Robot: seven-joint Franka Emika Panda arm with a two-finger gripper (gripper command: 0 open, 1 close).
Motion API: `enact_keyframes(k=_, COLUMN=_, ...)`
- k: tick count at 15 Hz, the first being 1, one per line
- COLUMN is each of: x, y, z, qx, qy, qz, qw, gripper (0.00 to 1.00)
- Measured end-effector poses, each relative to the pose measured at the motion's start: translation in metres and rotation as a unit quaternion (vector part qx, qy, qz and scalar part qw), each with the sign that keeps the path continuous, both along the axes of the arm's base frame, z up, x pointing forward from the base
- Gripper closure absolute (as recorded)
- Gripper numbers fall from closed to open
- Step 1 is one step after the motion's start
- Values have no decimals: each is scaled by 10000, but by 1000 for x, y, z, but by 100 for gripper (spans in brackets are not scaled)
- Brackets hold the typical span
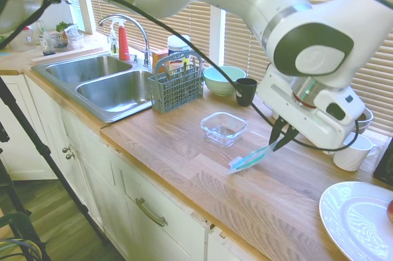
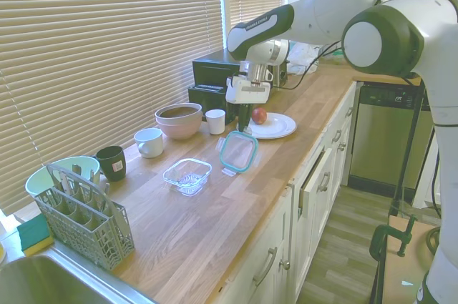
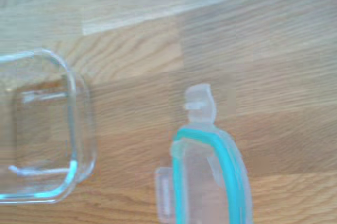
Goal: Cover the lid of the food container
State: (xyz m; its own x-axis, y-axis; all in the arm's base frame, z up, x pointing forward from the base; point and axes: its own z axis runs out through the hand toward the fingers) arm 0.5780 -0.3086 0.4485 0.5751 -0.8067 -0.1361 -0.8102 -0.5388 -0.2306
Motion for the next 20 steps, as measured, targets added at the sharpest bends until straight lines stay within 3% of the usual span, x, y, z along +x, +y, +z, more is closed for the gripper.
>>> enact_keyframes(k=9, x=34, y=86, z=53, qx=-533, qy=9, qz=185, qw=9984, gripper=100)
enact_keyframes(k=20, x=68, y=112, z=68, qx=-804, qy=34, qz=219, qw=9965, gripper=100)
